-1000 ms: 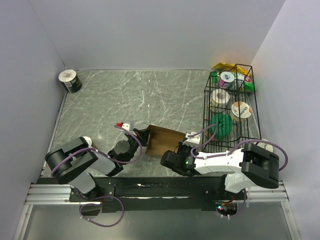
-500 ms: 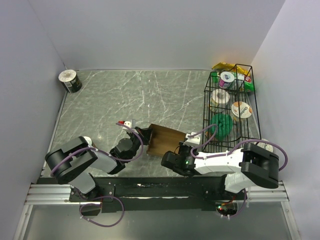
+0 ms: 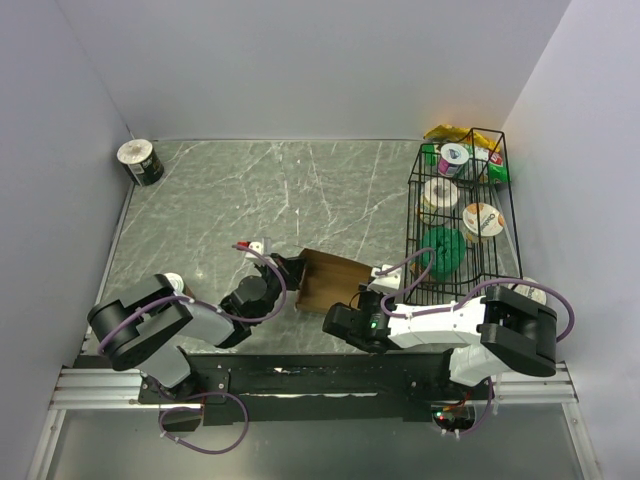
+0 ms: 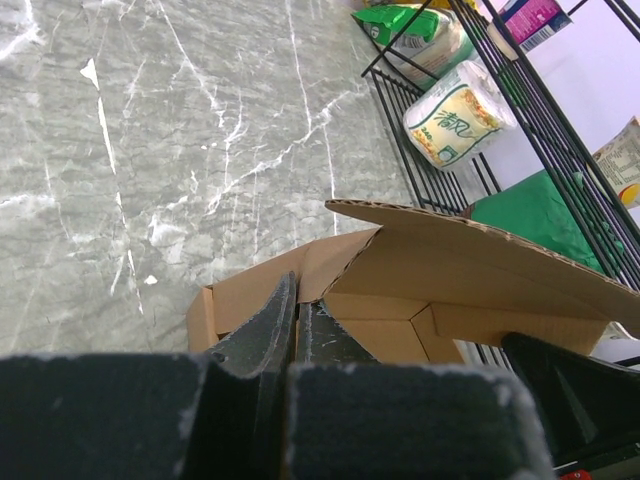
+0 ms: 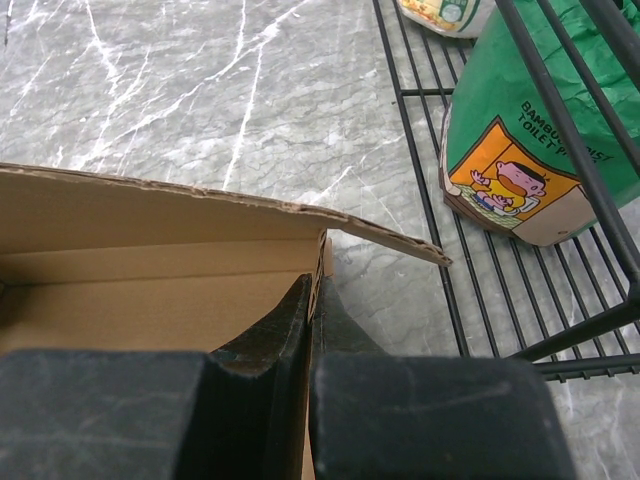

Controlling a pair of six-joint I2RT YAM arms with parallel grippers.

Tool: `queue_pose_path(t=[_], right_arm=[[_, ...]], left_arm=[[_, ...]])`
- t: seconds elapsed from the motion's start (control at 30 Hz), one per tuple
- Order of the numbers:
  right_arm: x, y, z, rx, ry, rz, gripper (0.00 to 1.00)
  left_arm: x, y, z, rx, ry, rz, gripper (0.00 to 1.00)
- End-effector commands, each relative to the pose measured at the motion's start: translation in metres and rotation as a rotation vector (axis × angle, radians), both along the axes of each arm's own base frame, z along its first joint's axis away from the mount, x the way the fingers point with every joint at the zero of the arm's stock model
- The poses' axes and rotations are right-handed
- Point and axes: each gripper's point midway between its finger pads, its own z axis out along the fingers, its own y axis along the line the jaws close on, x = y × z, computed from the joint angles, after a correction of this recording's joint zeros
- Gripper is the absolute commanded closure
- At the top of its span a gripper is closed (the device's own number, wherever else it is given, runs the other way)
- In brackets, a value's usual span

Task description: Fold the paper box

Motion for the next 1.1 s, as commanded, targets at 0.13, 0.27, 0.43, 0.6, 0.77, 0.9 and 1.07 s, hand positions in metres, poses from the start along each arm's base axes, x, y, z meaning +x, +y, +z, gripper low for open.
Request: queue_pose_path(t=[0.13,0.27,0.43,0.6,0.77,0.9,1.07], right_arm=[[-0.008,0.034,-0.018,0.159,0.094,0.050,1.00],[-0.008,0.033,-0.018,0.161,0.094,0.048,1.00],[-0.009,0.031,-0.019,0.160,0.095,0.040,1.00],[-0.009,0.030,-0.019,0.162,0.093,0.037,1.00],[-0.010,0.028,-0.022,0.158,0.096,0.036,1.00],[-0.009,0.027,-0.021,0.159,0.095,0.031,1.00],[-0.010,0.027,-0.022,0.164,0.095,0.032,1.00]], left_arm=[[-0.046,-0.065,0.017,-0.094,0.041,-0.316,0.99],[-0.050,-0.069,0.016,-0.106,0.047,-0.334,0.99],[-0.053,-0.069,0.009,-0.112,0.070,-0.340,0.99],[-0.059,-0.069,0.000,-0.113,0.102,-0.358,0.99],[-0.062,-0.072,0.003,-0.135,0.108,-0.376,0.99],[-0.062,-0.081,0.012,-0.145,0.091,-0.395,0.99],[-0.066,-0.087,0.008,-0.154,0.104,-0.412,0.99]])
